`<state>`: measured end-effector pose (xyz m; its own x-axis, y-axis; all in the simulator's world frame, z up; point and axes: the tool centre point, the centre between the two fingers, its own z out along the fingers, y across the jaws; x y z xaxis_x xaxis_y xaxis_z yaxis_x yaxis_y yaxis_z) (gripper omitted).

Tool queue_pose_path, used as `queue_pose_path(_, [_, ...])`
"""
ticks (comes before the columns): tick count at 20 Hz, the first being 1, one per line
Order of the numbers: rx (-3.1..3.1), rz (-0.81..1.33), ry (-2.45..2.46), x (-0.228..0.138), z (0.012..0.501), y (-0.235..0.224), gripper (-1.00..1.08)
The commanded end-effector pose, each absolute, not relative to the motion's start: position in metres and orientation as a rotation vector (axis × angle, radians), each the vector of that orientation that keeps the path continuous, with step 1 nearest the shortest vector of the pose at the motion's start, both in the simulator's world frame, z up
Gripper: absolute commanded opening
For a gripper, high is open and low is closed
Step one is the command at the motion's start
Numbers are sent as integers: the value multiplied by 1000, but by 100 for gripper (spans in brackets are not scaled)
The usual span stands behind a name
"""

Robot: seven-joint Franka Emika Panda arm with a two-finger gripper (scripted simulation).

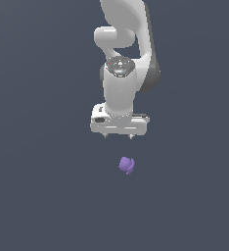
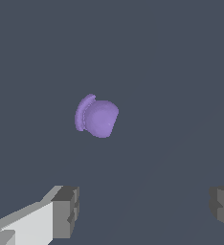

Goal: Pick up the object and move it to a goal position.

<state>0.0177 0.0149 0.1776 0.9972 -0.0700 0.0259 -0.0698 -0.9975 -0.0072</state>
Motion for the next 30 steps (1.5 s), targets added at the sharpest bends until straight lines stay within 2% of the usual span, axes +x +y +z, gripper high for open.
queue_pose_path(1, [-3131, -38, 142, 22, 173, 17, 100])
queue_pose_path(17, [-3089, -7, 551, 70, 110, 48, 100])
queue_pose_path(30, [-3072, 1, 656, 79, 90, 57, 100])
